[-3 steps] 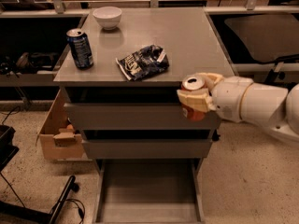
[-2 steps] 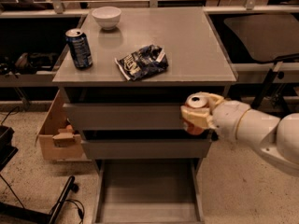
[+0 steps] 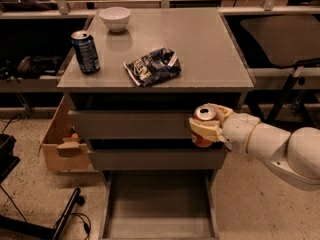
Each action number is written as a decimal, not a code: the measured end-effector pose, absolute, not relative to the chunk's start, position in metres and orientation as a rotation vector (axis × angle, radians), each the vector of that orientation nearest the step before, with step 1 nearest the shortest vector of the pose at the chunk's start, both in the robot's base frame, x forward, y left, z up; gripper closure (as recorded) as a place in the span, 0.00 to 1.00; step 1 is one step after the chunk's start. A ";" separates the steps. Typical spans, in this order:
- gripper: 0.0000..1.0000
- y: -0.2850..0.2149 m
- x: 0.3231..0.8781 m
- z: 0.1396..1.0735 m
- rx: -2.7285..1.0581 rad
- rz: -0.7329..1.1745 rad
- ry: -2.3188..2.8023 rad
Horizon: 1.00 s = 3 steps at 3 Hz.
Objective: Place coke can into bottom drawer
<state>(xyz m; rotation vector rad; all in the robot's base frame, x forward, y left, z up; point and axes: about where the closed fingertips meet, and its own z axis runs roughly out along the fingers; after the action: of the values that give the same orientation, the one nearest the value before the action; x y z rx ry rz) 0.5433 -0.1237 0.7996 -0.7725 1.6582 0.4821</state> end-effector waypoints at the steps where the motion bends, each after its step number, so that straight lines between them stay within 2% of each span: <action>1: 1.00 -0.114 0.538 0.769 -0.783 0.508 1.701; 3: 1.00 -0.086 0.479 0.604 -0.868 0.586 1.805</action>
Offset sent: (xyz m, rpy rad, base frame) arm -0.0908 0.0365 -0.2343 -0.0370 0.2543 0.0897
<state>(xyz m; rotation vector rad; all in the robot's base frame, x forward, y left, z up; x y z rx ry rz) 0.4789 -0.0857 0.6040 -0.8679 1.8046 0.5864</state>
